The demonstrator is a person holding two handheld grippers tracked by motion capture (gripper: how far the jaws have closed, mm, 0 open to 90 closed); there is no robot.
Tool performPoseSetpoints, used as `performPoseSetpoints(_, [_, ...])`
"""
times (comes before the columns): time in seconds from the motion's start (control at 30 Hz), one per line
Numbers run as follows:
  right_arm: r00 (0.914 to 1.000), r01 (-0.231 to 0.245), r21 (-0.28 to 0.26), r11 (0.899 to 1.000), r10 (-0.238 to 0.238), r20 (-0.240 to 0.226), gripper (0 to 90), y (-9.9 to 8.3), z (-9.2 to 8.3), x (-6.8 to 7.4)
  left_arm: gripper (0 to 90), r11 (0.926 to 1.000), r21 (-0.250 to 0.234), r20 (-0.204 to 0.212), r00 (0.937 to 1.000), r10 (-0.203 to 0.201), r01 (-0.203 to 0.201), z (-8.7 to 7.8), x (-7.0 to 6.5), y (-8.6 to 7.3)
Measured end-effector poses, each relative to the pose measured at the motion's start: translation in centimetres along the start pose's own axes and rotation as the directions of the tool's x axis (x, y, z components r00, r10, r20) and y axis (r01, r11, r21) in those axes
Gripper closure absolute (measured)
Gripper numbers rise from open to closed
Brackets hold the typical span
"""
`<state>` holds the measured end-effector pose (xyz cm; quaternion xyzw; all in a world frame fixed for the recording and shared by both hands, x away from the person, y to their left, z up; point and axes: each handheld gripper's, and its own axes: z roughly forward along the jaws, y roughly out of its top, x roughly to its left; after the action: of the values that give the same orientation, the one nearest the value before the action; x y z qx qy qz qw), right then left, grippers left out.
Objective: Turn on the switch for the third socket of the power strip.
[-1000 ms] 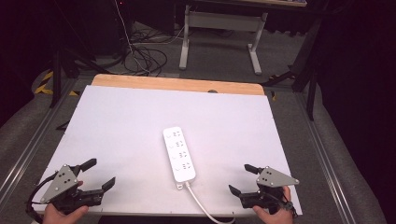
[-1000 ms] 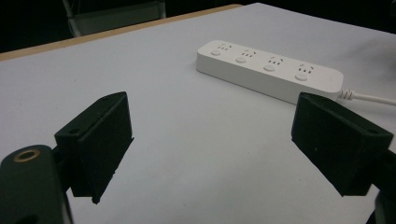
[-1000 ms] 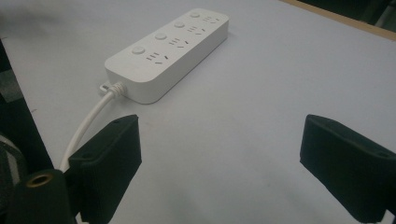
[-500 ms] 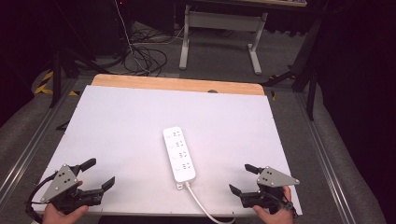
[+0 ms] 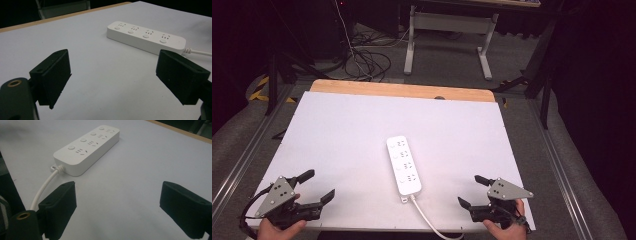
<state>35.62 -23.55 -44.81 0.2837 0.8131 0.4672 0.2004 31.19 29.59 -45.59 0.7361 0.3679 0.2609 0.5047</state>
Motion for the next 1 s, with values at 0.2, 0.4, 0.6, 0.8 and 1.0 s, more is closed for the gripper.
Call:
performPoseSetpoints(0.2, [0.9997,-0.015,0.003,1.000,0.015,-0.017,17.2,0.3,-0.1,-0.1,13.1,1.0000,0.000,0.001,1.0000,-0.003,0.003,0.0,0.0,0.0])
performPoseSetpoints(0.4, [0.9995,-0.008,0.001,1.000,0.008,-0.032,18.7,1.3,0.0,0.1,13.1,1.0000,0.000,0.000,1.0000,-0.003,0.003,0.0,0.0,0.0])
performPoseSetpoints(0.6, [0.9990,0.009,0.005,1.000,-0.008,-0.043,19.0,2.4,0.3,0.1,13.2,1.0000,0.001,0.001,1.0000,-0.001,0.001,0.0,0.1,0.0])
performPoseSetpoints(0.8, [0.9981,0.035,0.010,0.999,-0.035,-0.051,19.0,3.9,0.8,0.2,13.2,1.0000,0.000,0.000,1.0000,-0.003,0.003,0.0,0.1,0.0])
performPoseSetpoints(1.0, [0.9971,0.039,0.002,0.999,-0.039,-0.065,19.6,5.2,1.3,0.3,13.2,1.0000,-0.001,0.002,1.0000,-0.003,0.003,0.0,0.1,0.0])
